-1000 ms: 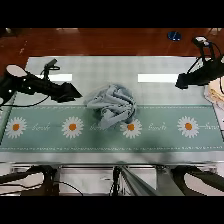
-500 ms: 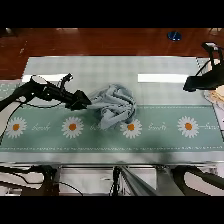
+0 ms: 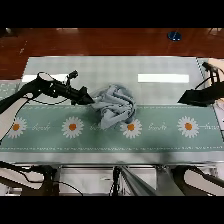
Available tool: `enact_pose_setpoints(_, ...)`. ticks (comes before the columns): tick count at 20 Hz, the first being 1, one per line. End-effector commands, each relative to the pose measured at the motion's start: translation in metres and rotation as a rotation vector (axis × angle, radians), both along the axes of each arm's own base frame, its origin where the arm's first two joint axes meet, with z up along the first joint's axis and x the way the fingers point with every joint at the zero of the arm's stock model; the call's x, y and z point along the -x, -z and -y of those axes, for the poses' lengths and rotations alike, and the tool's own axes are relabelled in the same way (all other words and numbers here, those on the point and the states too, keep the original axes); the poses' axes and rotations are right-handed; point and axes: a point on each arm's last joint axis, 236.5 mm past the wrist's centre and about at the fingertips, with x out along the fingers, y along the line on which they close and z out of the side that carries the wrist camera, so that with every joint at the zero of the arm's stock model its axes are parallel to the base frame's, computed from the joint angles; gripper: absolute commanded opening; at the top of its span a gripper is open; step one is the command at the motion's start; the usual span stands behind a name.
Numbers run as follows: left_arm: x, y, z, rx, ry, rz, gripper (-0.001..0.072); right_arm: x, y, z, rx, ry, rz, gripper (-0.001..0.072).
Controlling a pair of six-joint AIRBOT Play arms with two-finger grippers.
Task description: Fold the shirts.
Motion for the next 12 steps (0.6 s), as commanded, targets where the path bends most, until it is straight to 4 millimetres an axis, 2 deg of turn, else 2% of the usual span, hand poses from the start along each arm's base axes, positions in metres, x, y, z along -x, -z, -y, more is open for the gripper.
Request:
enact_pose_setpoints(1,-0.003,-0.016,0.0,0.03,0.027,0.015,0.0025,0.0,-0.005,-0.068,-0.382,-0.021,0.112,0.0591)
enact_pose_setpoints(3,-0.001,-0.02,0.0,0.038,0.039,0.013,0.0026,0.001,0.008,-0.09,-0.475,0.039,0.122,0.059)
enact_pose_setpoints(6,0.001,-0.022,0.0,0.044,0.05,0.006,0.0025,0.012,0.041,-0.113,-0.443,0.059,0.084,0.059)
enact_pose_setpoints(10,0.001,-0.022,0.0,0.044,0.05,0.006,0.0025,0.007,0.052,-0.153,-0.388,0.006,0.123,0.0589)
enact_pose_setpoints(12,0.001,-0.022,0.0,0.044,0.05,0.007,0.0025,0.003,0.057,-0.167,-0.35,0.0,0.141,0.0589)
